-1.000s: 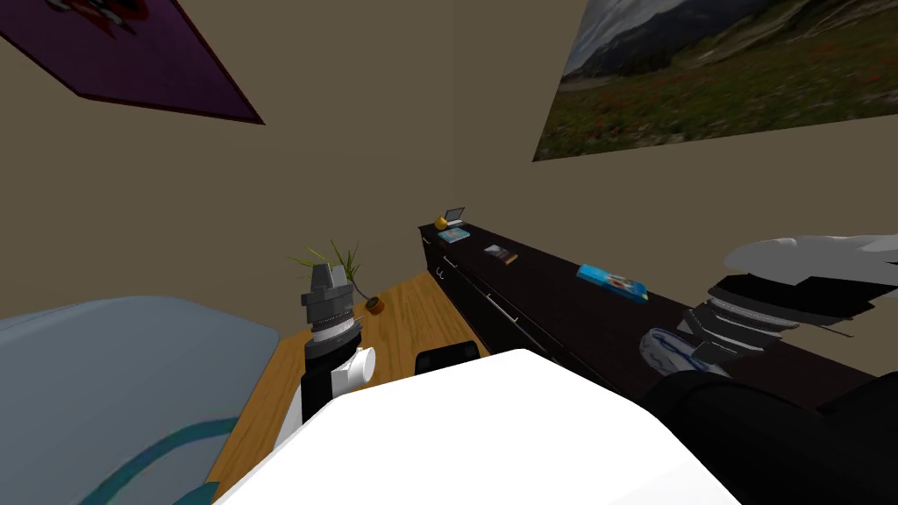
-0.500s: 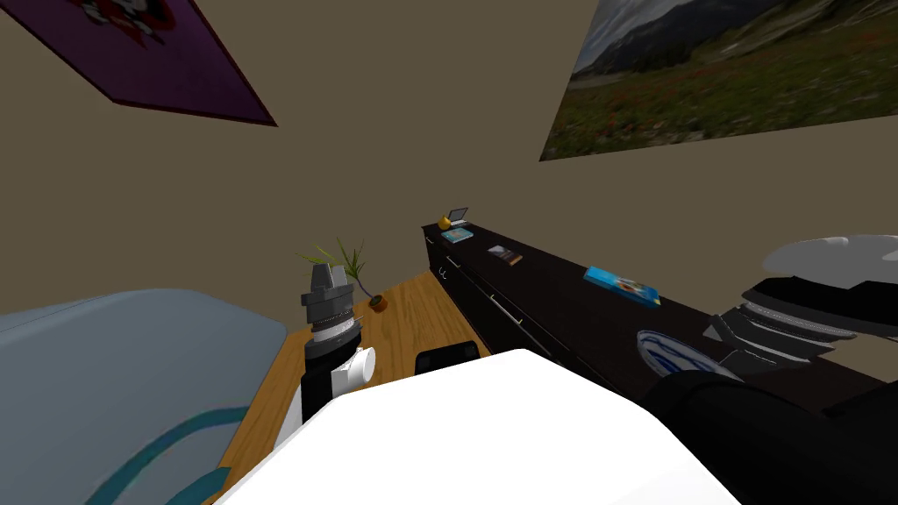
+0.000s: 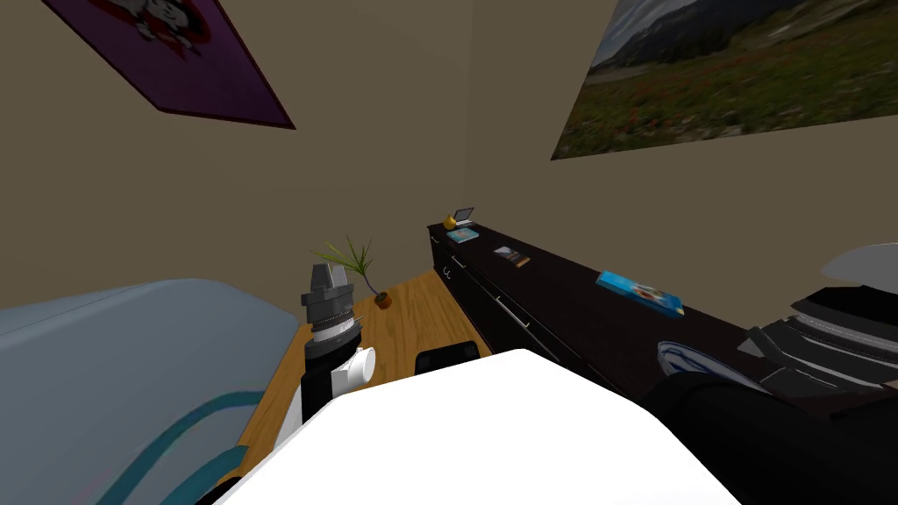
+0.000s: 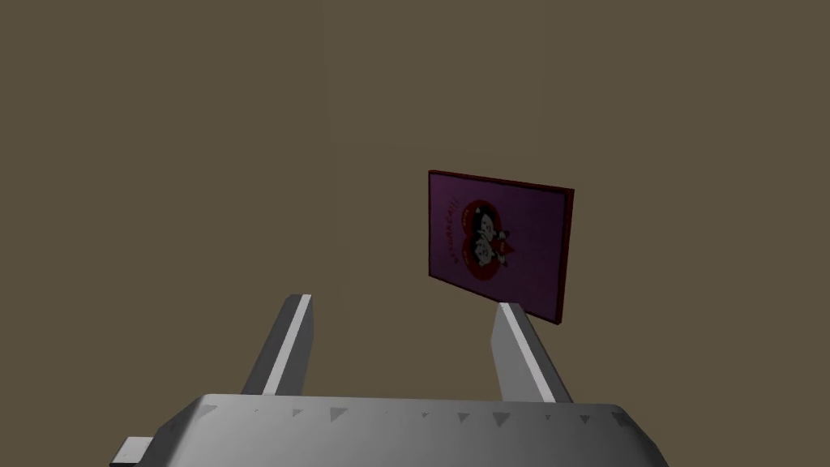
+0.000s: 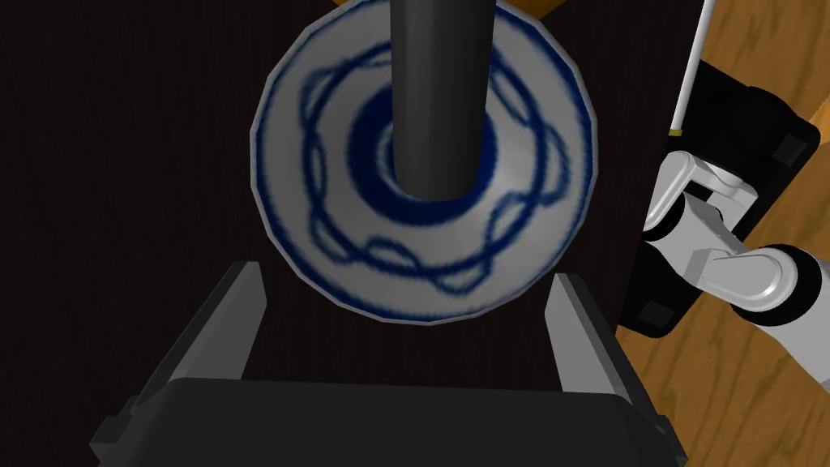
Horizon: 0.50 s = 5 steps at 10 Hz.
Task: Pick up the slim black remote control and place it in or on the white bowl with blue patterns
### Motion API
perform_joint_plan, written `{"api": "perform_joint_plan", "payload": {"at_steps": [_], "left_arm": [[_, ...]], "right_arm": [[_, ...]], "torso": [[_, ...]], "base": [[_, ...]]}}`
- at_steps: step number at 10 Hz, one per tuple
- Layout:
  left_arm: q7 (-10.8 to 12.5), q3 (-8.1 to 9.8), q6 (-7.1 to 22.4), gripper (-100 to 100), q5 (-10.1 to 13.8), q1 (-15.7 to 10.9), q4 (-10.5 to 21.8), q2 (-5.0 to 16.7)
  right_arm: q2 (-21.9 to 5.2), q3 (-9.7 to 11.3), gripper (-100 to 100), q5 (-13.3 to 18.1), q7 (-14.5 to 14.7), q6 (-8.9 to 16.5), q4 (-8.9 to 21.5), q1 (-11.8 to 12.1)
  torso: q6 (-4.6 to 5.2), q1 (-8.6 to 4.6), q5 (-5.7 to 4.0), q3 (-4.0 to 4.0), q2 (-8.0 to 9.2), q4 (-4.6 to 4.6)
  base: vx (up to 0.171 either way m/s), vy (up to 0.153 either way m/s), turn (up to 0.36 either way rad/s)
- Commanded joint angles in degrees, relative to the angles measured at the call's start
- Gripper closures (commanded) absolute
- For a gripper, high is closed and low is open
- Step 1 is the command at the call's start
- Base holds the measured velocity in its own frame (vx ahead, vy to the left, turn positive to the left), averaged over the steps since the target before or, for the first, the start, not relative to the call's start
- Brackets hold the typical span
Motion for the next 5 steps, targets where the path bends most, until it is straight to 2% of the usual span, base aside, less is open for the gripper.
{"api": "perform_joint_plan", "payload": {"at_steps": [1,2,3,4,5], "left_arm": [[0.00,0.00,0.00,0,0.00,0.00,0.00,0.00],[0.00,0.00,0.00,0,0.00,0.00,0.00,0.00],[0.00,0.00,0.00,0,0.00,0.00,0.00,0.00],[0.00,0.00,0.00,0,0.00,0.00,0.00,0.00],[0.00,0.00,0.00,0,0.00,0.00,0.00,0.00]], "right_arm": [[0.77,-0.92,-100,0.74,0.27,-0.70,2.36,0.37],[0.77,-0.92,-100,0.74,0.27,-0.70,2.36,0.37],[2.85,-1.77,-100,0.80,1.87,-3.08,4.85,1.52],[2.85,-1.77,-100,0.80,1.87,-3.08,6.28,1.52],[2.85,-1.77,-100,0.80,1.87,-3.08,6.28,1.52]], "torso": [[0.00,0.00,0.00,0.00,0.00,0.00],[0.01,-0.05,-0.01,0.01,0.01,0.01],[0.01,-0.10,-0.03,0.02,0.03,0.01],[-0.02,-0.06,-0.03,0.02,0.03,0.00],[0.01,-0.02,-0.01,0.02,0.03,0.01]], "base": [[0.001,0.008,-0.010],[0.000,-0.002,-0.014],[0.001,0.016,0.140],[0.000,0.025,0.087],[0.004,0.016,-0.008]]}}
